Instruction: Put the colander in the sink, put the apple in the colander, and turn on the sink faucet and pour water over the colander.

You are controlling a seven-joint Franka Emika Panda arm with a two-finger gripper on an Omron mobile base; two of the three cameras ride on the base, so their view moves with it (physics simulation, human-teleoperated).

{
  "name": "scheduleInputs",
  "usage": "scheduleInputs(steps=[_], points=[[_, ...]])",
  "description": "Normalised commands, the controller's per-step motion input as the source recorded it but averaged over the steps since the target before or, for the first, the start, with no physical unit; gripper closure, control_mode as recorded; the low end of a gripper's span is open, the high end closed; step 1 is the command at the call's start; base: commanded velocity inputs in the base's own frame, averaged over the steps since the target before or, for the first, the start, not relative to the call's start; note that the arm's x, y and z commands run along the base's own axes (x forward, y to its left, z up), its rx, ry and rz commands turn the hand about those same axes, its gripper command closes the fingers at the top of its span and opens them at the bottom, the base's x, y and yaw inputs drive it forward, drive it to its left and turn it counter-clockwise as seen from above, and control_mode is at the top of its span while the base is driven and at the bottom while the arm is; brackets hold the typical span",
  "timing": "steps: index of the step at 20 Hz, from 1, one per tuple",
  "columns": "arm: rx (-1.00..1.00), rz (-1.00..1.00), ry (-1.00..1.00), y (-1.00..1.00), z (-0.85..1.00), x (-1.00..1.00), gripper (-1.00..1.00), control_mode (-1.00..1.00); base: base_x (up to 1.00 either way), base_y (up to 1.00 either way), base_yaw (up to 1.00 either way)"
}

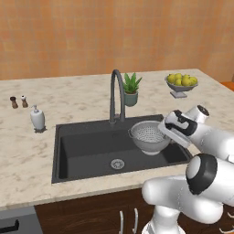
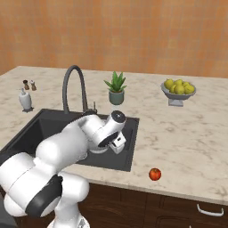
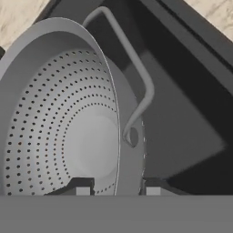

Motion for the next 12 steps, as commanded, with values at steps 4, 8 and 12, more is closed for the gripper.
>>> scheduleInputs(steps=[4, 8, 12], points=[[0.00, 0.00, 0.00, 0.05, -0.20, 0.52, 1.00, -1.00, 0.00, 0.00, 0.00], [0.00, 0.01, 0.00, 0.11, -0.20, 0.36, 1.00, -1.00, 0.00, 0.00, 0.00], [0.00, 0.04, 0.00, 0.26, -0.31, 0.18, 1.00, -1.00, 0.00, 0.00, 0.00]])
